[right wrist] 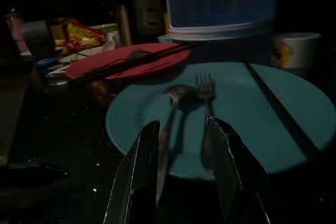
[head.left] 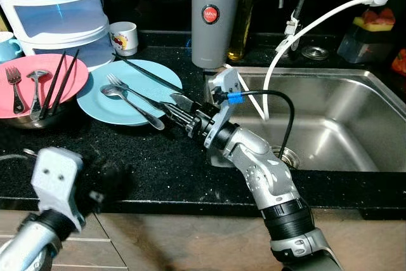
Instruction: Kitchen organization
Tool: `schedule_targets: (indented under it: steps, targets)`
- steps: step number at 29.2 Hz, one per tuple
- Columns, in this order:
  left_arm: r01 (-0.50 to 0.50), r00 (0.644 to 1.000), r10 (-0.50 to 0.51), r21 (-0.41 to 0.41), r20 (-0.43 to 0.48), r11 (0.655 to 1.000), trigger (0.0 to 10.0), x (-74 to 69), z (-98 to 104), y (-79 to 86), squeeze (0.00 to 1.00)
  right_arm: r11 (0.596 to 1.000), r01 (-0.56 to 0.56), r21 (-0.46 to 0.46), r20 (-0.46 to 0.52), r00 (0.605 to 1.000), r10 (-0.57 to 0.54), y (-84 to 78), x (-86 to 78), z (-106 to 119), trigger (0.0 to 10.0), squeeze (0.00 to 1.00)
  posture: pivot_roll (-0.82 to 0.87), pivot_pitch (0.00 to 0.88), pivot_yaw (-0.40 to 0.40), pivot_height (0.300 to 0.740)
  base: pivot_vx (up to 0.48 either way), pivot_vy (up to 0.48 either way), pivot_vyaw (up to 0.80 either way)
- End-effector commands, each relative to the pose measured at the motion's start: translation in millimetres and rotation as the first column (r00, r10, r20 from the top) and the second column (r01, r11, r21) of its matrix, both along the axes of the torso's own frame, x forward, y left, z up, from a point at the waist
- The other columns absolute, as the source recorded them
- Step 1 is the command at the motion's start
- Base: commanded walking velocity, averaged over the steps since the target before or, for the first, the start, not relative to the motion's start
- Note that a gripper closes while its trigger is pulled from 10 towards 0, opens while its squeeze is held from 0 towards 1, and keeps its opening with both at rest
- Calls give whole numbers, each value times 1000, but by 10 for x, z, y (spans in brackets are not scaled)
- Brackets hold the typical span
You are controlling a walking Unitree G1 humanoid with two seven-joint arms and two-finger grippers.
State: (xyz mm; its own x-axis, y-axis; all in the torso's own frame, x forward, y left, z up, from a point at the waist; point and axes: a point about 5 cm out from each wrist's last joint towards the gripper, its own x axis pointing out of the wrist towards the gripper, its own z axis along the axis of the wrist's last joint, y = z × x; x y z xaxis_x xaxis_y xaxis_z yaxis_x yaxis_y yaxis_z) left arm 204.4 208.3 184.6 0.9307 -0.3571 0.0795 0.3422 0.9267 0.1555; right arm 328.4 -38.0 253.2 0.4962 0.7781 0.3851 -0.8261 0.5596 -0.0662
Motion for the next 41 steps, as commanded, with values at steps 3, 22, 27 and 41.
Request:
schedule_targets:
  steps: [3,22,27,41]
  targets:
    - [103,995,-103,-59,-7,993,10000,-51,-20,17,0,999,-41,4,77,996,40,43,-50,110,10000,0,89,95,-8,740,0,0,0]
    - [150,987,-146,61,-66,987,10000,-39,-95,87,0,948,41,-314,405,910,94,-17,-221,-76,10000,0,86,104,-7,740,0,0,0]
    - [154,986,-149,61,-69,986,10000,-33,-91,86,0,925,82,-370,501,857,124,14,-279,-152,10000,0,85,104,-6,740,0,0,0]
    - [163,985,-159,54,-63,985,10000,7,-85,68,0,932,135,-337,624,773,114,216,-403,-179,10000,0,82,90,-3,740,0,0,0]
